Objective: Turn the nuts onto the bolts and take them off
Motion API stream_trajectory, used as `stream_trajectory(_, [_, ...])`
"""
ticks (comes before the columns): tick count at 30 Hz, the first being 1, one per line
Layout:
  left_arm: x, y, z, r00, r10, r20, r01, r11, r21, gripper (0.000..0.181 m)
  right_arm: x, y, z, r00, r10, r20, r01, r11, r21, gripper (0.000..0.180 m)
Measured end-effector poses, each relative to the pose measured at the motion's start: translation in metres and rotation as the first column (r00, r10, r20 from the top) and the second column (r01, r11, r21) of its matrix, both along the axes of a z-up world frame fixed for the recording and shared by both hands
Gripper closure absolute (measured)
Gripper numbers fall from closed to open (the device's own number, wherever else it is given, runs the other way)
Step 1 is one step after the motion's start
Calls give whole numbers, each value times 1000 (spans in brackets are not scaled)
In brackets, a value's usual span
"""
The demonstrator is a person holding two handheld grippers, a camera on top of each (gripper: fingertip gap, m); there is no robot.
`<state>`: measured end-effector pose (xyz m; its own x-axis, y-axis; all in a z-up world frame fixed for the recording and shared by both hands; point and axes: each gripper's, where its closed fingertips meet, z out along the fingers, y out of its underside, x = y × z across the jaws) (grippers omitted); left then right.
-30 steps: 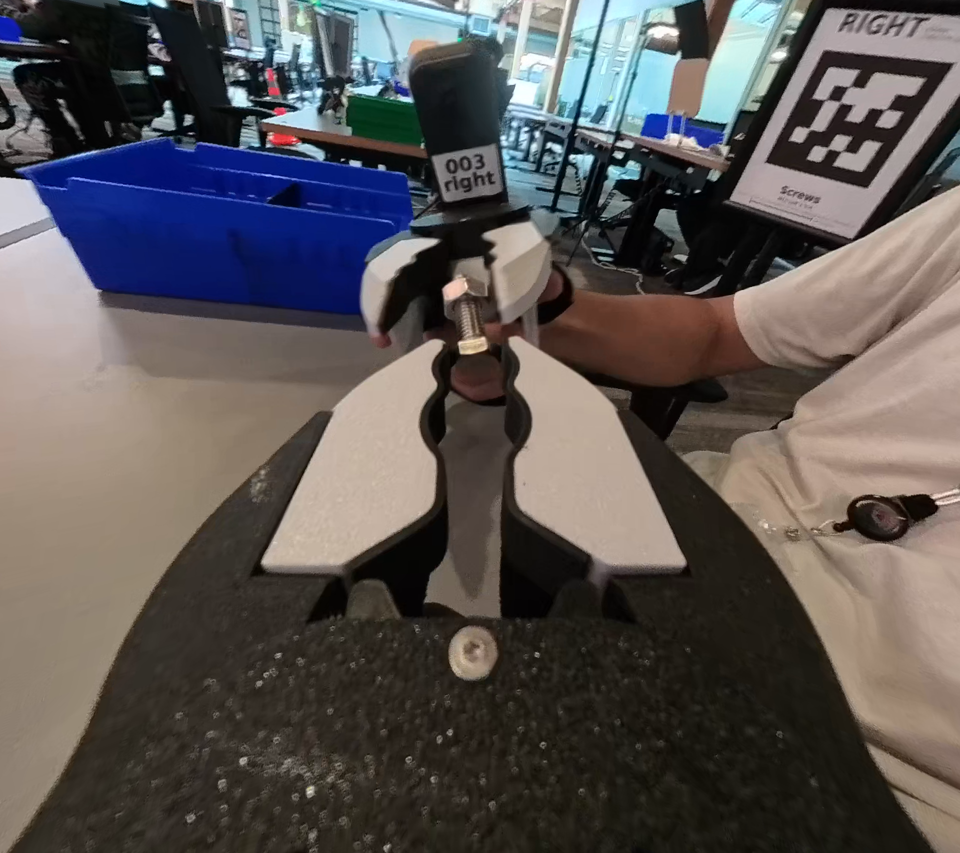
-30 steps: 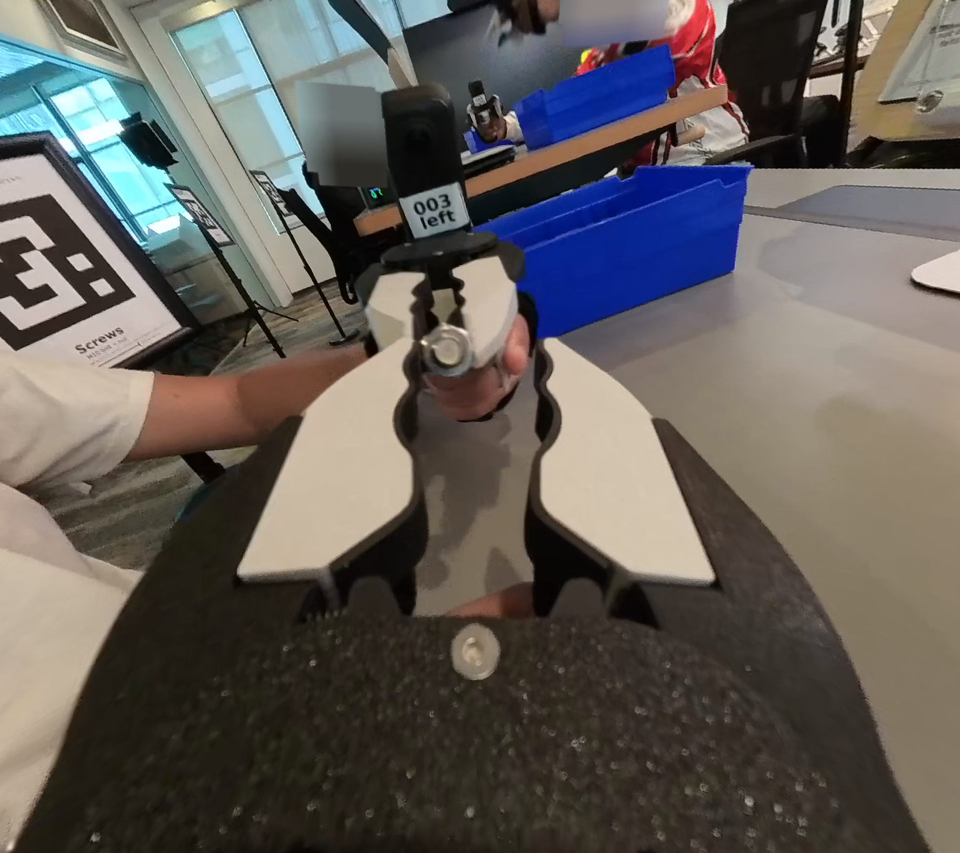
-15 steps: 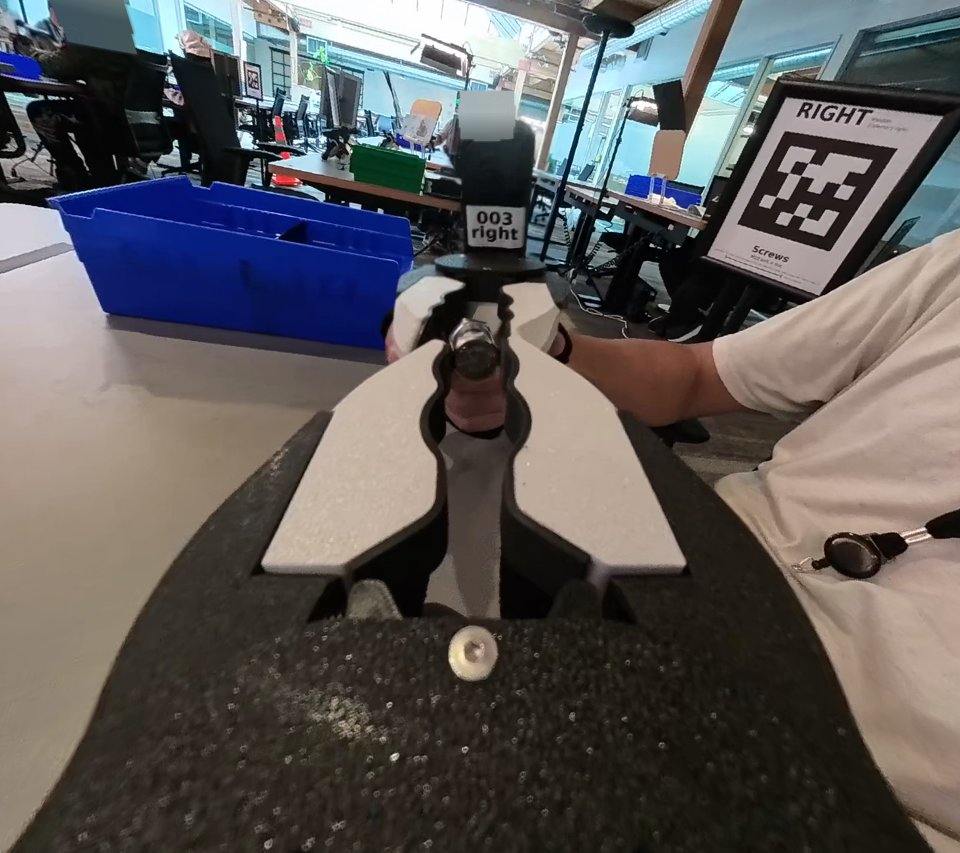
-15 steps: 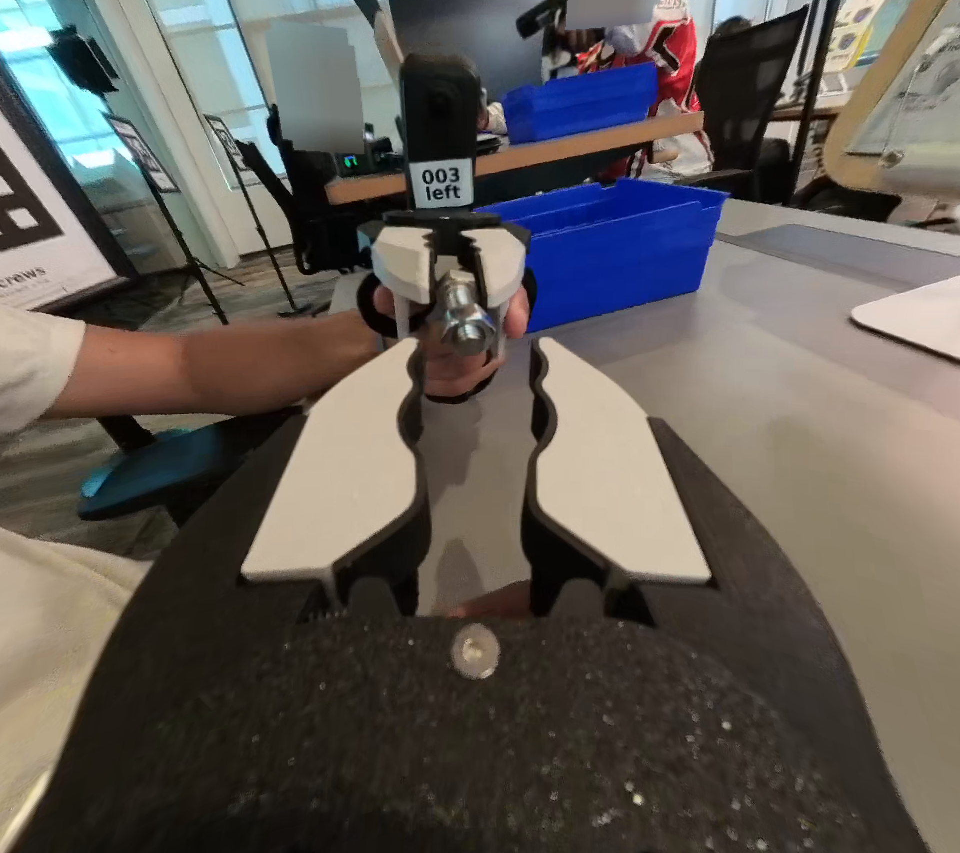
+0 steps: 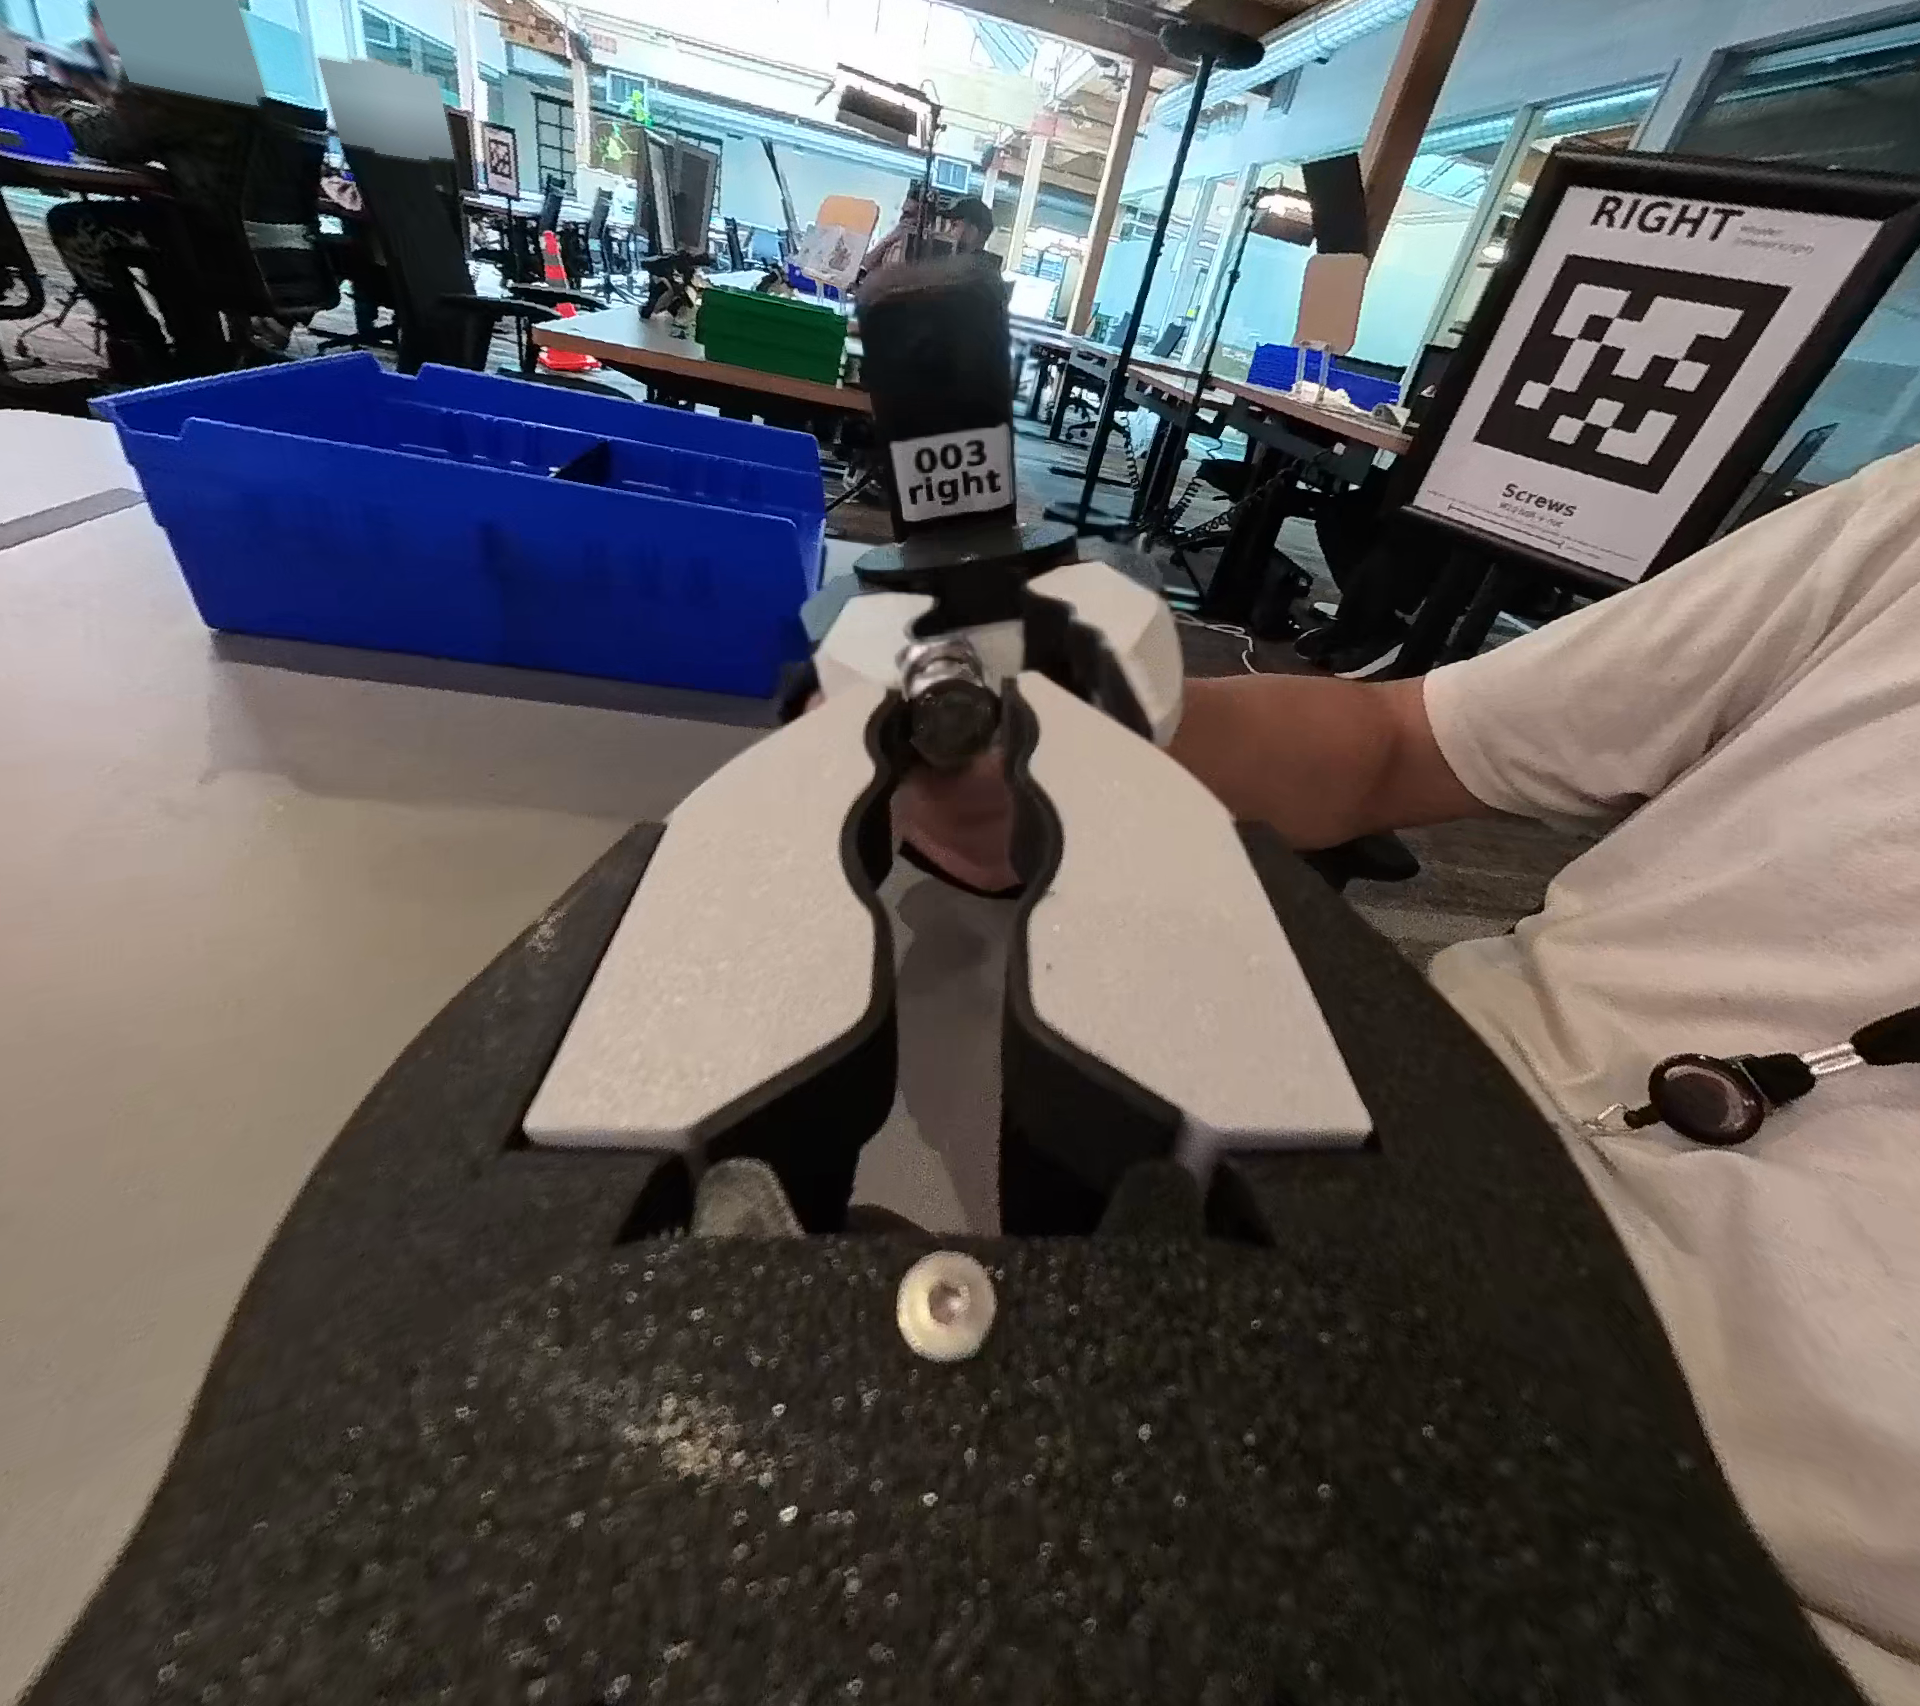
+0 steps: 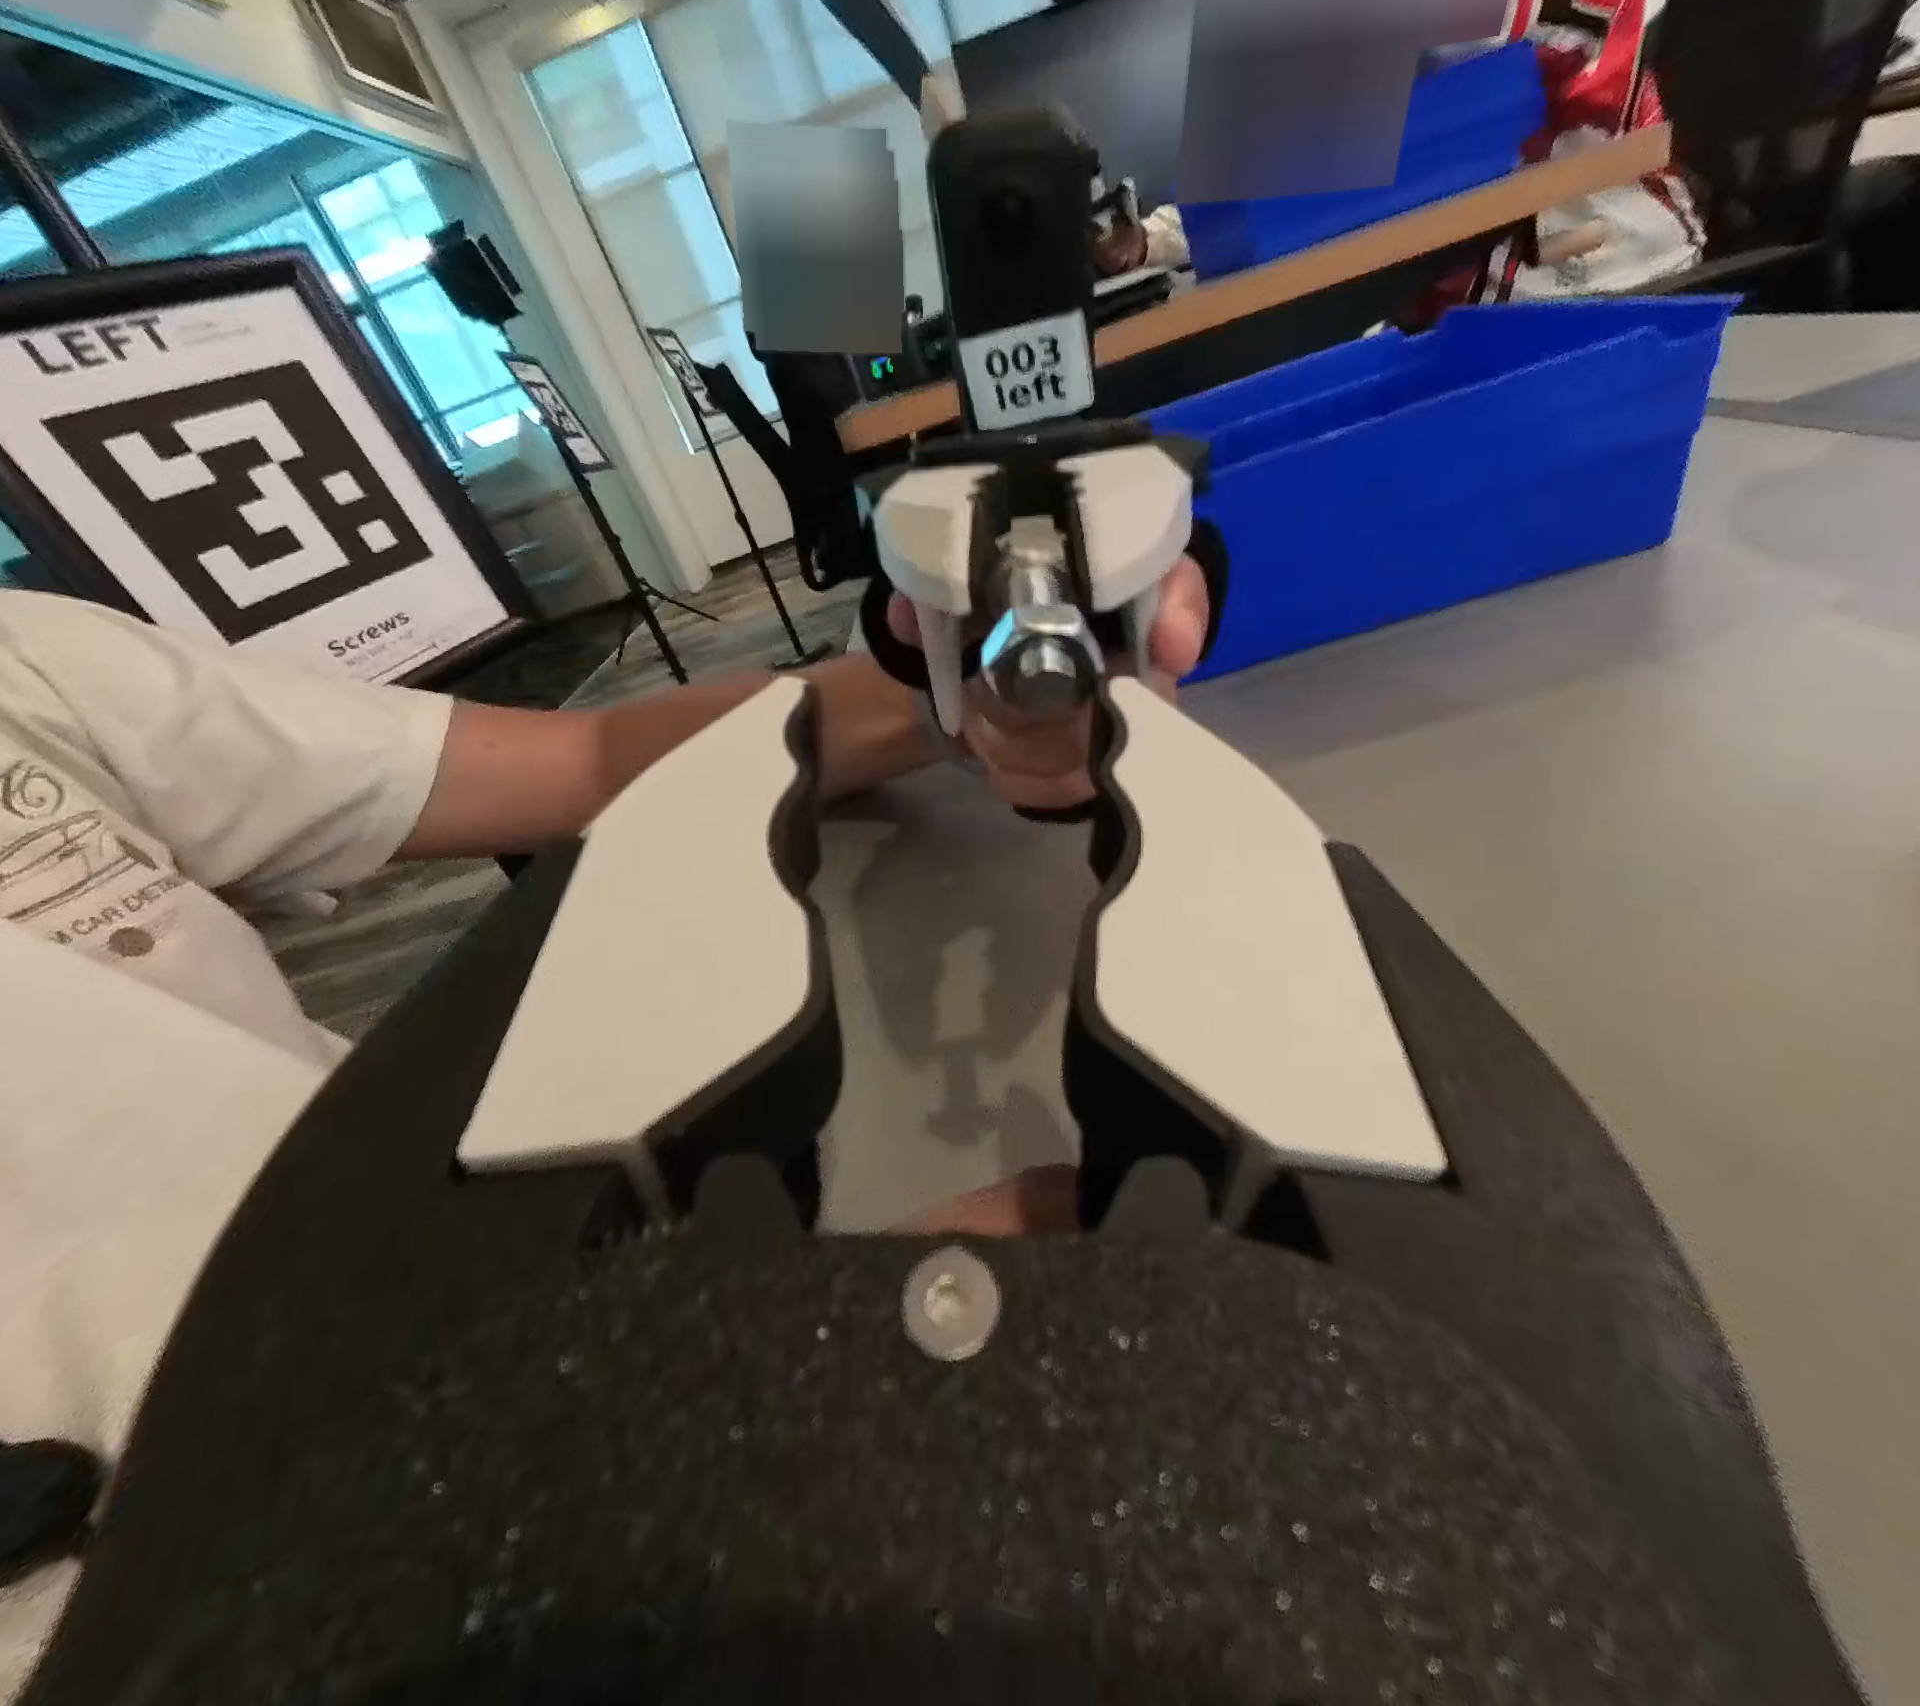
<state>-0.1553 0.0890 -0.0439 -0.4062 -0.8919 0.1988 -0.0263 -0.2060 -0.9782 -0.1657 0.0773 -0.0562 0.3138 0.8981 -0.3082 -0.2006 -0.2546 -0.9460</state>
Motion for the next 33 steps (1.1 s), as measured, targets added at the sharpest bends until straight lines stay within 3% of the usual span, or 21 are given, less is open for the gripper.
stream_trajectory(5, [2,-1,-5,1000,10,-26,-9,999,31,163,16,-1,27,994,-35,-104,41,998,58,136])
stream_trajectory(12, [1,-2,-1,1000,-1,-8,1,1000,16,163,9,4,-6,1000,-10,11,11,999,-42,136])
stream_trajectory(18, [4,-1,-9,999,17,-45,-15,999,52,163,14,0,24,997,-31,-76,34,999,35,139])
stream_trajectory(21, [4,-4,-8,999,1,-37,1,999,40,164,19,5,11,998,-67,-11,67,998,8,140])
stream_trajectory(25, [3,-3,-6,1000,4,-26,-3,999,35,163,5,3,-16,998,6,63,-1,997,-74,137])
stream_trajectory(30, [3,-2,-7,999,9,-34,-8,999,48,163,5,4,8,1000,-29,5,29,1000,-8,132])
stream_trajectory(33, [4,-3,-10,999,9,-44,-7,999,51,164,17,2,21,997,-49,-61,51,998,24,139])
